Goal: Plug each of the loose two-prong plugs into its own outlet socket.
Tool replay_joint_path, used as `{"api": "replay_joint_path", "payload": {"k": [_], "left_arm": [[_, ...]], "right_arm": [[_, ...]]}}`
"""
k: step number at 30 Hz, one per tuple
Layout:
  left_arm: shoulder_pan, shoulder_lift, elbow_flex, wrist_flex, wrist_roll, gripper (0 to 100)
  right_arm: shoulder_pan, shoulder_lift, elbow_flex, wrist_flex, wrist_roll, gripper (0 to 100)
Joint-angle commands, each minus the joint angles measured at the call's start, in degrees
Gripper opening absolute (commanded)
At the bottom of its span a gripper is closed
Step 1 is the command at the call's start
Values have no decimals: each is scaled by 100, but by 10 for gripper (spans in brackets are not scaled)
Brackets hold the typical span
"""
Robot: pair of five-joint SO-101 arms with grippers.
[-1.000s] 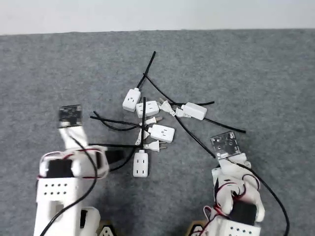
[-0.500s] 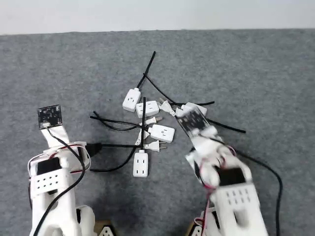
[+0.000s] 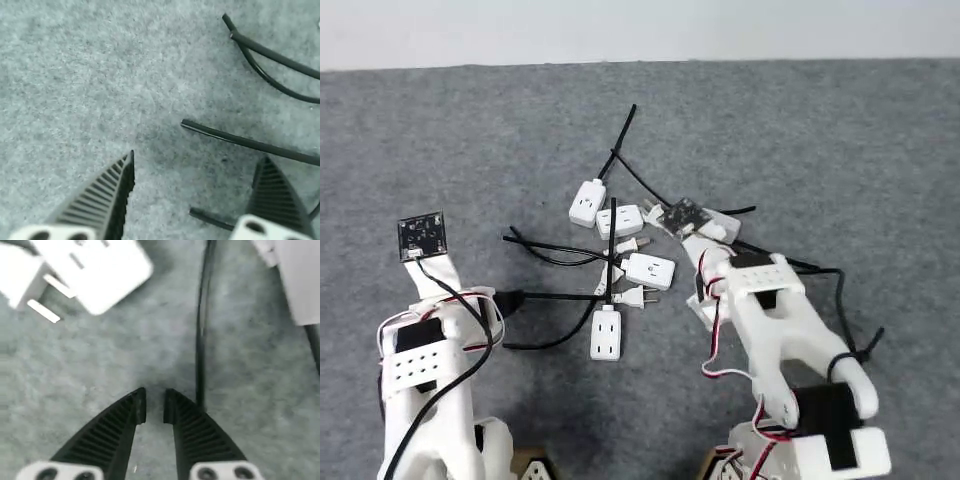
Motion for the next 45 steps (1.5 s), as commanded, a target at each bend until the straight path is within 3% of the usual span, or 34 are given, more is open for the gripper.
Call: {"api": "replay_joint_path", "payload": {"k": [1, 16, 28, 34, 37, 45], "left_arm": [[62, 9, -127, -132, -44, 364], [62, 18, -101, -264, -53, 364], [62, 18, -101, -290, -53, 364], [70, 18, -101, -290, -220, 364], [70, 18, -92, -290, -220, 364], [70, 18, -75, -404, -220, 364]], "right_arm": [[242, 4, -440, 57, 79, 95], [312, -1745, -448, 699, 325, 94], [664, 505, -888, -163, 941, 95], [760, 1288, -1793, 769, 1125, 84], [884, 1376, -1952, 848, 1108, 0], [1341, 655, -2523, 2273, 756, 8]]}}
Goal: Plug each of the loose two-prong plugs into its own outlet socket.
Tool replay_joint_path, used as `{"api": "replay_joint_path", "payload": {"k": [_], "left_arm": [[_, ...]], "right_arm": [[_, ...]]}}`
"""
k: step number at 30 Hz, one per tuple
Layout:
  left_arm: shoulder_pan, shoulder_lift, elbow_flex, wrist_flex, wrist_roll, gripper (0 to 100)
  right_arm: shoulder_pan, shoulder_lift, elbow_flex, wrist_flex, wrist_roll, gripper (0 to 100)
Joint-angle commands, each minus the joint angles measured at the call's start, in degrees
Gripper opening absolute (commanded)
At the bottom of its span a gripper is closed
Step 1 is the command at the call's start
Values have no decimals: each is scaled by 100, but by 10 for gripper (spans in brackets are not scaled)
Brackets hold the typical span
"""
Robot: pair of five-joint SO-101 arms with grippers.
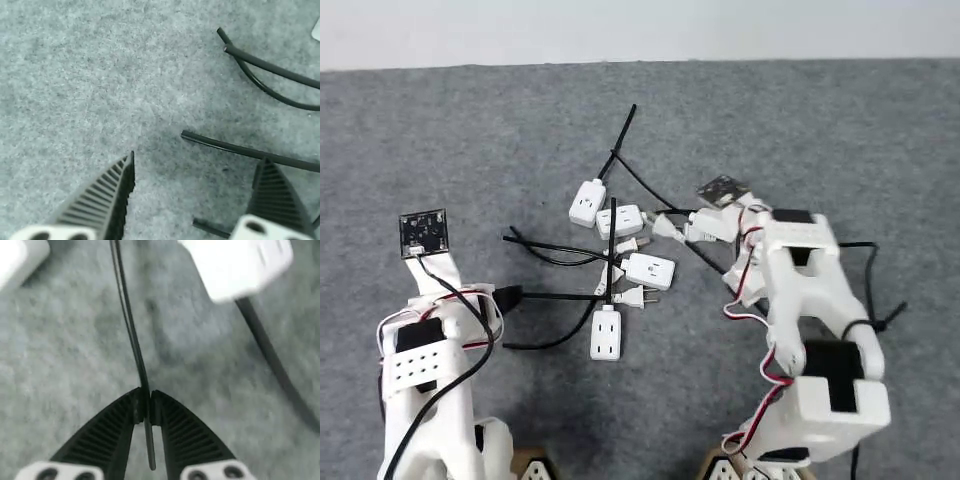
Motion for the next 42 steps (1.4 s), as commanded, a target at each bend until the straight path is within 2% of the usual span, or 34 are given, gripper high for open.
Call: {"api": "replay_joint_path", "payload": {"k": [1, 6, 11, 17, 24, 37, 42], "left_arm": [[53, 18, -75, -149, -53, 364], [53, 18, -75, -149, -53, 364], [53, 18, -75, -149, -53, 364], [44, 18, -75, -149, -44, 364], [44, 18, -75, -132, -44, 364], [44, 18, -66, -141, -44, 364], [53, 18, -66, -141, -44, 364]], "right_arm": [[198, -673, -589, 822, -97, 8], [163, -1358, -1530, 2492, -141, 8], [127, -1631, -3086, 4040, -141, 8], [338, -1473, -3613, 4022, -360, 7], [462, -391, -3868, 3996, -343, 8], [1446, 2642, -7604, 3978, -413, 12], [1552, 3477, -8360, 3978, -1240, 136]]}}
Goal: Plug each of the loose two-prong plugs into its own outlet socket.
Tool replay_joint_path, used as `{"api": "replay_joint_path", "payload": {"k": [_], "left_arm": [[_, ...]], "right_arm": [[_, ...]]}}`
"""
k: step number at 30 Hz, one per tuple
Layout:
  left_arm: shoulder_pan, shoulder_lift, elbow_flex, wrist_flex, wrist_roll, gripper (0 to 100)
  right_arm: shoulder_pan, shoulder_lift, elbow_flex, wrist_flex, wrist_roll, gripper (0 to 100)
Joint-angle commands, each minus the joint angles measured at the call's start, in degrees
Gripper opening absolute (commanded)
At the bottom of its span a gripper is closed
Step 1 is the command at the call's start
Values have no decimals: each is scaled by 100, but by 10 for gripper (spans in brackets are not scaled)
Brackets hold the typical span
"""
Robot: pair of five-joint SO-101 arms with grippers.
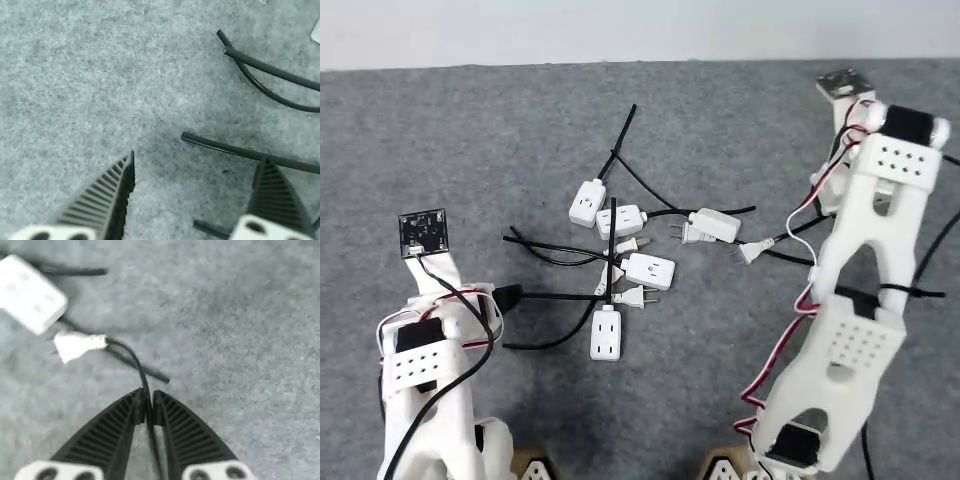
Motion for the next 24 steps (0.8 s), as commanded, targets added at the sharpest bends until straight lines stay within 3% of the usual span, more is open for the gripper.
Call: {"api": "replay_joint_path", "payload": {"k": [1, 11, 19, 24], "left_arm": [[53, 18, -66, -105, -44, 364], [53, 18, -66, -114, -62, 364], [53, 18, -66, -114, -62, 364], [193, 18, -31, -114, -79, 364]], "right_arm": [[66, 321, -853, 233, -633, 158], [57, 233, -1433, 251, -3842, 137], [-110, -892, -343, 251, -4703, 140], [-180, -1798, 343, 251, -5081, 225]]}}
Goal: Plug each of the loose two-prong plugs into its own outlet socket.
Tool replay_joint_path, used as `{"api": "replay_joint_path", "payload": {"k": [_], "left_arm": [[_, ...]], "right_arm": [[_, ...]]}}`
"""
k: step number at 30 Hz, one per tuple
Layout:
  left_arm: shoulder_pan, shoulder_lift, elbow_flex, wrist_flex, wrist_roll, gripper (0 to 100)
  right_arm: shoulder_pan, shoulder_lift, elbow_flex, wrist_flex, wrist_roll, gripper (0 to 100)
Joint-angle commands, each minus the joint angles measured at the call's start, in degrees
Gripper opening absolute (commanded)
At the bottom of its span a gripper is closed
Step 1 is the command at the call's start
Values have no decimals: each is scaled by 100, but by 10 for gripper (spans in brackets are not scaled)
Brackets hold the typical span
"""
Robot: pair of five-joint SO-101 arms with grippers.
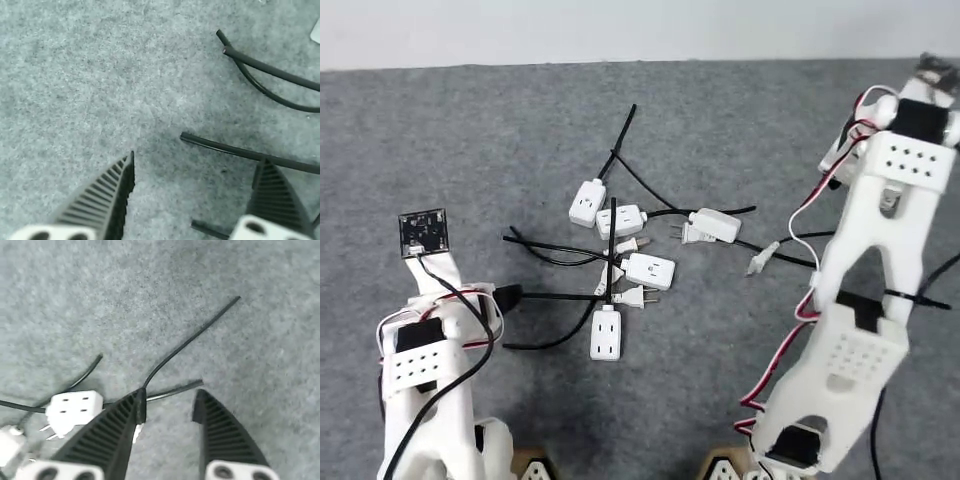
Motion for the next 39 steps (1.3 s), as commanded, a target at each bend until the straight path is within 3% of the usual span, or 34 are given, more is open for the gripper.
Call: {"api": "replay_joint_path", "payload": {"k": [1, 7, 17, 23, 29, 39], "left_arm": [[167, 18, -13, -123, -79, 364], [167, 18, -13, -123, -79, 364], [167, 18, -4, -123, -79, 364], [167, 18, -4, -123, -79, 364], [167, 18, 13, -123, -79, 364], [167, 18, 13, -123, -79, 364]], "right_arm": [[-233, -927, 457, 242, -255, 221], [-840, -1174, 2286, 4, -695, 202], [-1103, -1218, 4976, -2343, -1266, 201], [-989, -1182, 5380, -3152, -949, 131], [-1051, -1182, 5389, -3310, -809, 81], [-1086, -1174, 5389, -3820, -835, 80]]}}
